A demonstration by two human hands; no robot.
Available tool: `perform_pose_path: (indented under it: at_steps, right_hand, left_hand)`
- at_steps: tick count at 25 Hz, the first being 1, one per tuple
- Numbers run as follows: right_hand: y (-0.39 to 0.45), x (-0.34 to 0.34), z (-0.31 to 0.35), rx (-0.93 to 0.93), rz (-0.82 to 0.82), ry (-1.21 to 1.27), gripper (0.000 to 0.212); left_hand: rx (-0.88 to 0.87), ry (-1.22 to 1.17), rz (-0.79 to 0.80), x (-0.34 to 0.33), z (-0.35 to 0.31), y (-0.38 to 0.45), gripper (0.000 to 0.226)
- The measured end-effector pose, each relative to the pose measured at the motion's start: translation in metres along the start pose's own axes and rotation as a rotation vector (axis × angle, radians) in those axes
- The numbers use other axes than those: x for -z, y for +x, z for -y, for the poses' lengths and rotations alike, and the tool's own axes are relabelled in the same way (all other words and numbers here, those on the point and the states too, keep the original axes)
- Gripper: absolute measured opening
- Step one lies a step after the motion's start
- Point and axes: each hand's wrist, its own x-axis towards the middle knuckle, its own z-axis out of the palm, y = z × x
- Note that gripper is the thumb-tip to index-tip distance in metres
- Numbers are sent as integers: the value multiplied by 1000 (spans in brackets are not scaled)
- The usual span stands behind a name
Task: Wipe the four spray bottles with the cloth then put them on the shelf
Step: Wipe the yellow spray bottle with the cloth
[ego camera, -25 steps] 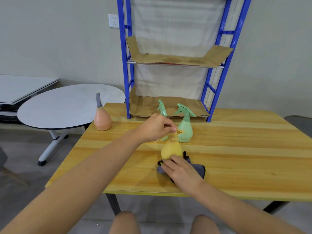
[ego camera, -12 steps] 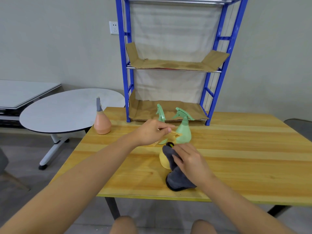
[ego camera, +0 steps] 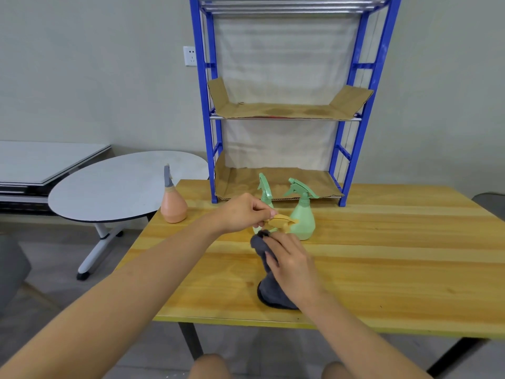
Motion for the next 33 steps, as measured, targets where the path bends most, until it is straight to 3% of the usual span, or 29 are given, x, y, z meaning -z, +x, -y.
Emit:
perform_pose_path:
  at_steps: [5, 9, 14, 18, 25, 33]
  right_hand:
    - [9, 5, -11, -114, -93, -15, 31]
    - [-1, -12, 12, -15, 71, -13, 32]
    - [11, 12, -5, -118, -93, -26, 31]
    - [1, -6, 12, -33, 81, -42, 32]
    - [10, 32, -35, -250, -43, -78, 35]
    - [12, 16, -12, -176, -14, 11, 33]
  left_hand:
    - [0, 31, -16, -2, 1, 0, 26]
    - [-16, 39, -30, -2, 1, -2, 25]
    - [-47, 19, -41, -5, 5, -2, 24]
    - [-32, -23, -54, -7, 6, 1, 18]
    - [-62, -76, -42, -9, 7, -3, 21]
    - [-51, -56, -86, -13, 7, -4, 21]
